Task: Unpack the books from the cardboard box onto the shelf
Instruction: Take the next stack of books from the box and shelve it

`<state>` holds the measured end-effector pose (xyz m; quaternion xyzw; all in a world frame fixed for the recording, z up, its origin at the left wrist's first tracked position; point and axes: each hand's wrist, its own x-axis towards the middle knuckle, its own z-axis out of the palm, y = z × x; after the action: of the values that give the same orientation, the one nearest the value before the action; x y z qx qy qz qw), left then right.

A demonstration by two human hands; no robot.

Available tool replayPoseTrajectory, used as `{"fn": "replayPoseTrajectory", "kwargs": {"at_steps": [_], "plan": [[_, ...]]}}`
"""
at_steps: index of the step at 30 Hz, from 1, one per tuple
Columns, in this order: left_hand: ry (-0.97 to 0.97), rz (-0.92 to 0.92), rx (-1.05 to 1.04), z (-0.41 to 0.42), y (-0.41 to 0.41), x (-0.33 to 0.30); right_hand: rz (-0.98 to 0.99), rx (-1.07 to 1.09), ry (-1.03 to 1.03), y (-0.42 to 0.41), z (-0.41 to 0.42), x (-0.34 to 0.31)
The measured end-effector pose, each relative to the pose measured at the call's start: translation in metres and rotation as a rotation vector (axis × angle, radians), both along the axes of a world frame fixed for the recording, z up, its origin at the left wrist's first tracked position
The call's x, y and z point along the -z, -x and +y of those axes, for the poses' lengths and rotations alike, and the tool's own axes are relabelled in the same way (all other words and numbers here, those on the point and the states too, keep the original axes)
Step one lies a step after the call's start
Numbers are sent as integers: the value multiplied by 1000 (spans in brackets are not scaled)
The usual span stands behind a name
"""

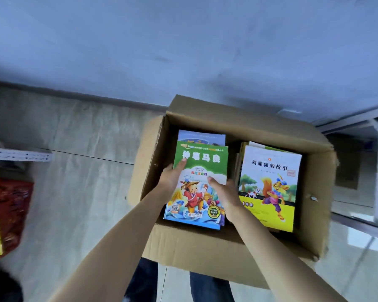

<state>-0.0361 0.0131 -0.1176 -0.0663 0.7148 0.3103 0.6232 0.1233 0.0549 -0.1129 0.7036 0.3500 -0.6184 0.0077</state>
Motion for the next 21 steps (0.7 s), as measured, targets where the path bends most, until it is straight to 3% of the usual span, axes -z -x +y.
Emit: {"fn": "replayPoseTrajectory", "kwargs": {"at_steps": [4, 11, 21], "plan": [[-131, 25, -60, -3, 16, -89, -49, -121, -184, 13, 2, -87], [-348, 203, -220, -46, 95, -250, 224, -300, -452, 96, -21, -236], [-530, 571, -517, -274, 225, -465, 614, -627, -515, 273, -183, -432]]}}
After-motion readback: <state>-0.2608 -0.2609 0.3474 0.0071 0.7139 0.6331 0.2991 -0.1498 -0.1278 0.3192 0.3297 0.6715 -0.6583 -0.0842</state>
